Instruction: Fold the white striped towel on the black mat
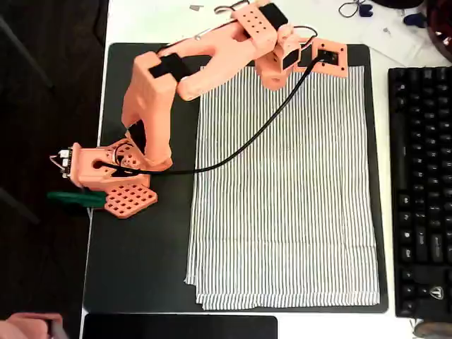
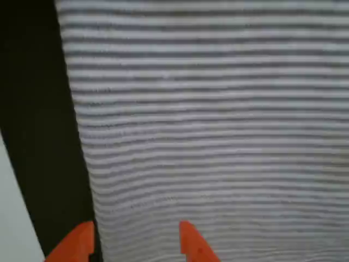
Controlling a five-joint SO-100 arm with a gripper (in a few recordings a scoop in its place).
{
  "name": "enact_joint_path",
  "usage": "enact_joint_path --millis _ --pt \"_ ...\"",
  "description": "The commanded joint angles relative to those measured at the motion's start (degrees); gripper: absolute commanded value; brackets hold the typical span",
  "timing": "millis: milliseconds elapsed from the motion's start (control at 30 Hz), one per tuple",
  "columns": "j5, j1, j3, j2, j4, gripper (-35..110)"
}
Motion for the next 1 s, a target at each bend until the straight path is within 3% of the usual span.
enact_joint_path --millis 0,367,567,667,967 --pt "0.4 -0.8 -4.0 -1.7 -1.1 20" --pt "-0.9 -0.4 -3.1 -7.8 -6.2 19" --pt "-3.6 1.4 -1.6 -8.2 -5.8 2" --pt "-3.9 3.1 -0.4 -7.0 -5.6 0" --pt "-6.9 8.0 -1.1 2.0 2.9 0"
